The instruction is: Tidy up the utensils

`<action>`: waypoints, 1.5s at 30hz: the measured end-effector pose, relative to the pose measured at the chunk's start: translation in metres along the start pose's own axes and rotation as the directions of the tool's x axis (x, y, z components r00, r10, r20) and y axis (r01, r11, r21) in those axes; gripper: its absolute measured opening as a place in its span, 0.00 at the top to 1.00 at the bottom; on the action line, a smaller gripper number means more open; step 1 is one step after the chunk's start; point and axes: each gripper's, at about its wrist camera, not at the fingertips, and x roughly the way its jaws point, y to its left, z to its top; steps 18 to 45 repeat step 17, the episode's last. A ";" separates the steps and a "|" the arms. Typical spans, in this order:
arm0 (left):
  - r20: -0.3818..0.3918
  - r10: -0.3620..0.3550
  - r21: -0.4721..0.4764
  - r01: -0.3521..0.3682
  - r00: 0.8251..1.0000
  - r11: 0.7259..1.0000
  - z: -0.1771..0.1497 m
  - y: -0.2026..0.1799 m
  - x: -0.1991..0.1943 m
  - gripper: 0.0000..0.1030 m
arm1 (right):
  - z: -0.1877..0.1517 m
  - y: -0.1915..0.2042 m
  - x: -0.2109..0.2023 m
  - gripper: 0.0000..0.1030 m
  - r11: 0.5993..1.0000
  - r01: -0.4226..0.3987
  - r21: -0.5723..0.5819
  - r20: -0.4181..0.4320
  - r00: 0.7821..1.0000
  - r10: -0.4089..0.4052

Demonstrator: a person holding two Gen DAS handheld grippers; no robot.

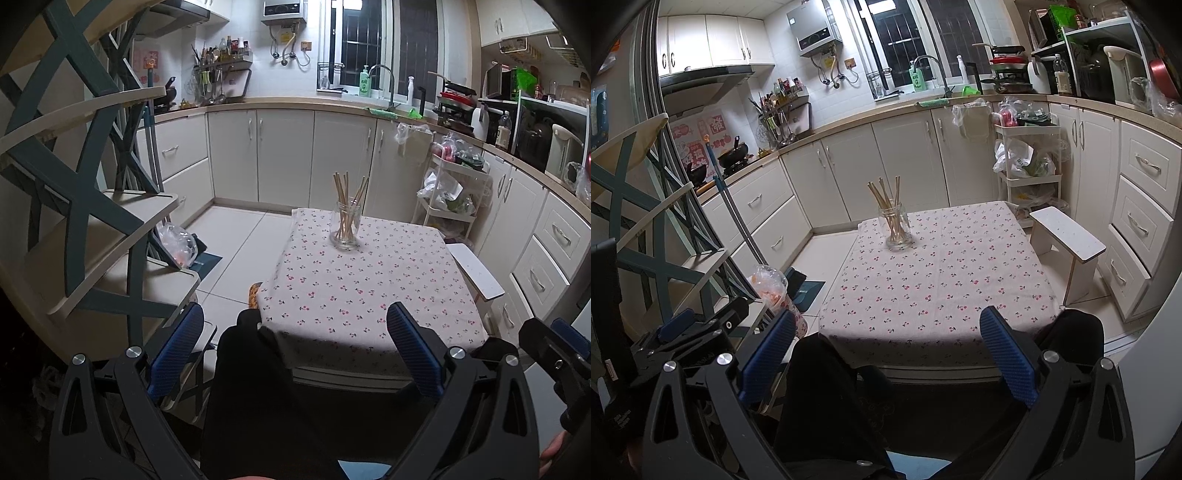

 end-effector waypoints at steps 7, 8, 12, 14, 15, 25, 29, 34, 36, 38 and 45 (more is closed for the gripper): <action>0.027 0.006 0.015 -0.006 1.000 1.000 -0.001 -0.004 -0.007 0.07 | -0.001 0.000 0.000 0.07 1.000 -0.001 -0.002 0.002 1.000 0.001; 0.023 0.003 0.015 -0.003 1.000 1.000 -0.001 -0.004 -0.007 0.07 | -0.001 0.000 0.000 0.07 1.000 -0.001 -0.002 0.002 1.000 0.001; 0.022 0.001 0.022 -0.002 1.000 1.000 0.000 -0.006 -0.007 0.07 | -0.001 0.000 -0.001 0.07 1.000 -0.002 -0.001 0.001 1.000 0.002; 0.018 -0.001 0.025 0.001 1.000 1.000 -0.001 -0.006 -0.007 0.07 | -0.001 0.001 -0.001 0.07 1.000 -0.003 -0.002 0.001 1.000 0.003; 0.017 -0.002 0.025 0.002 1.000 1.000 -0.001 -0.007 -0.006 0.07 | -0.001 0.000 -0.001 0.07 1.000 -0.002 -0.002 0.000 1.000 0.002; 0.014 -0.003 0.025 0.003 1.000 1.000 -0.001 -0.006 -0.005 0.07 | -0.001 0.000 -0.001 0.07 1.000 -0.001 -0.001 0.001 1.000 0.001; 0.014 -0.003 0.025 0.003 1.000 1.000 -0.001 -0.006 -0.005 0.07 | -0.001 0.000 -0.001 0.07 1.000 -0.001 -0.001 0.001 1.000 0.001; 0.014 -0.003 0.025 0.003 1.000 1.000 -0.001 -0.006 -0.005 0.07 | -0.001 0.000 -0.001 0.07 1.000 -0.001 -0.001 0.001 1.000 0.001; 0.014 -0.003 0.025 0.003 1.000 1.000 -0.001 -0.006 -0.005 0.07 | -0.001 0.000 -0.001 0.07 1.000 -0.001 -0.001 0.001 1.000 0.001; 0.014 -0.003 0.025 0.003 1.000 1.000 -0.001 -0.006 -0.005 0.07 | -0.001 0.000 -0.001 0.07 1.000 -0.001 -0.001 0.001 1.000 0.001; 0.014 -0.003 0.025 0.003 1.000 1.000 -0.001 -0.006 -0.005 0.07 | -0.001 0.000 -0.001 0.07 1.000 -0.001 -0.001 0.001 1.000 0.001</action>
